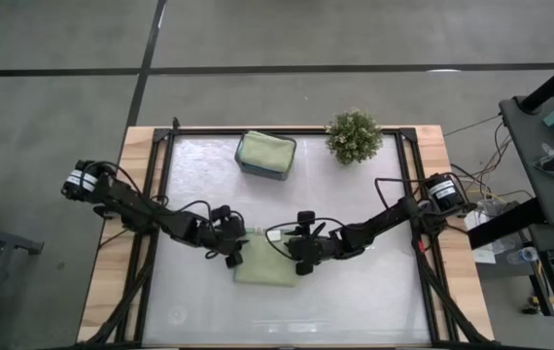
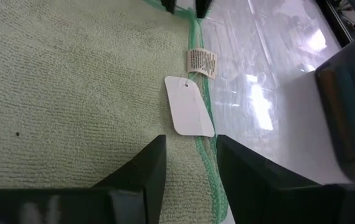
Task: Fold microfiber towels
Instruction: Fold the green microfiber towel
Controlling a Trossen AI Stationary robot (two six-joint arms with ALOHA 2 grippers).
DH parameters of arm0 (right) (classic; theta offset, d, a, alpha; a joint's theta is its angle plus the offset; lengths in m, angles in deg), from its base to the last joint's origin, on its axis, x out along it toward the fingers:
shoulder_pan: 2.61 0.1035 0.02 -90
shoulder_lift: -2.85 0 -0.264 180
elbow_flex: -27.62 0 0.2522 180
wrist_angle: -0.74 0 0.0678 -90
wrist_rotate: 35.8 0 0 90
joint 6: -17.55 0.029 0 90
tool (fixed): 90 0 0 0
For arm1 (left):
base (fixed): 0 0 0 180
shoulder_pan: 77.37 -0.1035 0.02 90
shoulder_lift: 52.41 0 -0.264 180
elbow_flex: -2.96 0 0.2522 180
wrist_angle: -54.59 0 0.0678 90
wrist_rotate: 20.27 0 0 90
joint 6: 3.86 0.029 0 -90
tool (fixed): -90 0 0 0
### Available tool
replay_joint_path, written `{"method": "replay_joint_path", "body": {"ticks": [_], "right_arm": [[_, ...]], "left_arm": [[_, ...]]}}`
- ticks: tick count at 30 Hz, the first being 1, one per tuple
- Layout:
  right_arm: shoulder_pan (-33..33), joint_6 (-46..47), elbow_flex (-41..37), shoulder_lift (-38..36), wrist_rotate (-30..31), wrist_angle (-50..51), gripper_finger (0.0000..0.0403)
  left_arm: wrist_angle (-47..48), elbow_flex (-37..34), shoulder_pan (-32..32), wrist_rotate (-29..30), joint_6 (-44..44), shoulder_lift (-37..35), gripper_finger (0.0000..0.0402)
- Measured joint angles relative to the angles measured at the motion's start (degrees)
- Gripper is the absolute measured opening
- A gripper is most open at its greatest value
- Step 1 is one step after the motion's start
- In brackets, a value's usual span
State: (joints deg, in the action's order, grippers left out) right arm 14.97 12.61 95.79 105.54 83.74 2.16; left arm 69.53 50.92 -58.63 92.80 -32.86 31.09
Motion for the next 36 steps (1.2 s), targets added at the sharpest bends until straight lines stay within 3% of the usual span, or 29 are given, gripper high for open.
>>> {"method": "replay_joint_path", "body": {"ticks": [4,8,13,23,36], "right_arm": [[0.0,0.04,0.0,0.0,0.0,0.0,0.0132],[0.0,0.03,0.0,0.01,0.0,0.0,0.0132],[0.0,0.01,0.0,0.02,0.0,-0.02,0.0132],[0.0,0.01,0.0,0.02,0.0,-0.02,0.0132],[0.0,0.01,-0.04,0.04,0.0,-0.22,0.0132]], "left_arm": [[1.29,-0.24,-0.03,1.68,0.64,0.41,0.0159],[0.47,-0.58,-0.02,1.7,0.86,1.2,0.0159],[0.21,-0.35,-0.02,1.71,0.88,2.47,0.0128],[-0.18,-0.05,-0.02,1.95,0.86,2.14,0.0009],[6.54,0.08,-0.67,9.6,-2.17,-4.87,0.0001]]}}
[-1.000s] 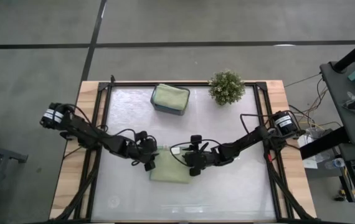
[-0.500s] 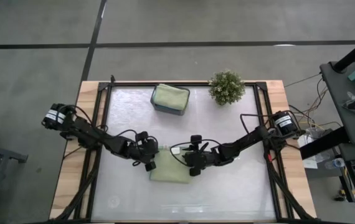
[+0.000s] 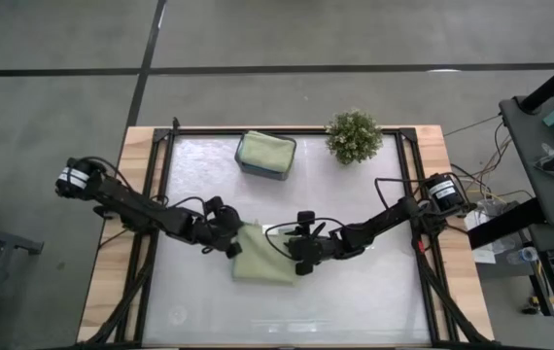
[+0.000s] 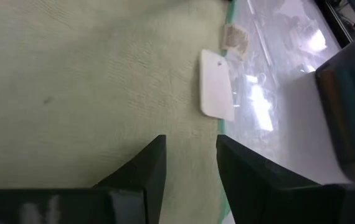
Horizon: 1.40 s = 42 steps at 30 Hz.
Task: Fold microfiber towels
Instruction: Fold the green microfiber towel
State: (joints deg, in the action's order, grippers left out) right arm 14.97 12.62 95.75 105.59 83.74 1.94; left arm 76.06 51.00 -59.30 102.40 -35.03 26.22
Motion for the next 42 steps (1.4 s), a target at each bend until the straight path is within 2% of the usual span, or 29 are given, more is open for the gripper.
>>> {"method": "replay_joint_path", "body": {"ticks": [14,17,24,29,34,37,42], "right_arm": [[-0.09,-0.02,0.13,0.0,-0.13,-0.54,0.0132],[-0.09,-0.02,0.07,0.0,-0.15,-1.18,0.0132],[-0.09,-0.42,-0.07,0.02,-0.45,-4.51,0.0132],[-0.08,0.69,-0.07,0.02,-8.32,-9.12,0.0132],[1.65,4.85,1.43,-0.58,-15.72,-9.52,0.0132],[3.28,8.51,4.04,-0.63,-16.61,-6.98,0.0136],[6.75,10.75,11.04,-0.4,-16.5,9.27,0.0161]], "left_arm": [[0.01,-1.37,-0.49,-0.88,-6.35,6.55,0.0006],[0.2,-1.44,-0.49,-1.16,-7.28,6.93,0.0025],[1.42,-0.72,-0.49,-2.7,-5.99,6.25,0.0098],[3.71,1.35,-0.51,-9.38,0.29,2.98,0.0122],[3.49,2.88,0.31,-13.73,0.12,-0.67,0.0123],[1.62,3.37,3.15,-14.44,0.01,-1.01,0.0123],[-3.51,3.52,10.51,-14.76,-0.41,-0.25,0.0123]]}}
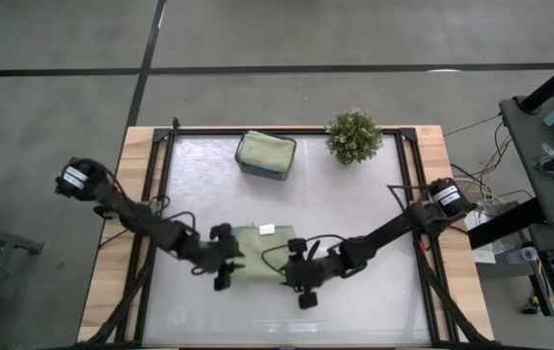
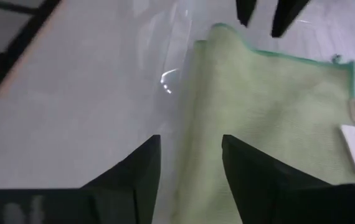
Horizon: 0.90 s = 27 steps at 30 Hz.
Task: Fold microfiber towels
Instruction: Fold the green microfiber towel
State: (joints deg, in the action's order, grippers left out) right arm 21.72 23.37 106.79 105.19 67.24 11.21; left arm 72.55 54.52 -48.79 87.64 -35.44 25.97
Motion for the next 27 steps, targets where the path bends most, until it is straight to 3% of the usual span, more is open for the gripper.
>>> {"method": "replay_joint_path", "body": {"ticks": [6,10,17,27], "right_arm": [[2.54,0.22,2.46,0.09,0.61,4.37,0.0164],[2.84,3.5,1.28,0.09,5.12,3.65,0.0164],[2.83,4.6,0.8,4.02,7.39,-0.74,0.0164],[2.79,5.45,0.91,9.64,11.03,-0.52,0.0164]], "left_arm": [[-3.89,1.16,7.24,-0.87,-1.82,2.87,0.0128],[-3.69,1.66,9.47,-0.72,-2.48,6.12,0.0161],[-3.47,1.86,9.63,7.08,-0.82,11.8,0.0226],[-3.7,3.6,9.66,7.54,-1.08,17.39,0.0206]]}}
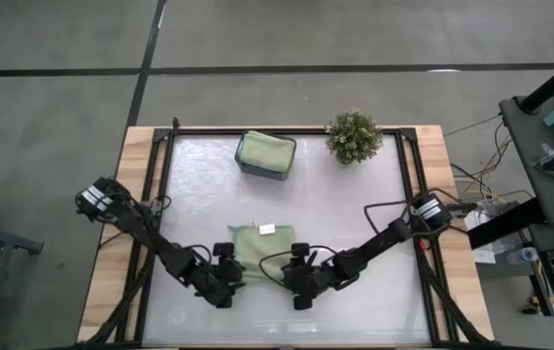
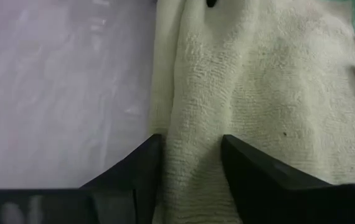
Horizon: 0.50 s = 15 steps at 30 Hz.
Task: Fold microfiber towels
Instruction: Fold the green microfiber towel
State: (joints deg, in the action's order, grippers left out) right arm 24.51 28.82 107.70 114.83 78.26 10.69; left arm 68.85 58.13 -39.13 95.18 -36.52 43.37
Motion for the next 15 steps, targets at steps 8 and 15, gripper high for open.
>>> {"method": "replay_joint_path", "body": {"ticks": [8,15], "right_arm": [[0.03,-2.19,0.15,1.21,0.01,-0.33,0.0101],[0.9,-4.89,0.66,-0.6,-0.51,1.37,0.0015]], "left_arm": [[-0.04,2.05,-0.03,0.77,0.09,3.24,0.0105],[1.06,2.12,0.07,-4.38,-0.01,-0.32,0.0011]]}}
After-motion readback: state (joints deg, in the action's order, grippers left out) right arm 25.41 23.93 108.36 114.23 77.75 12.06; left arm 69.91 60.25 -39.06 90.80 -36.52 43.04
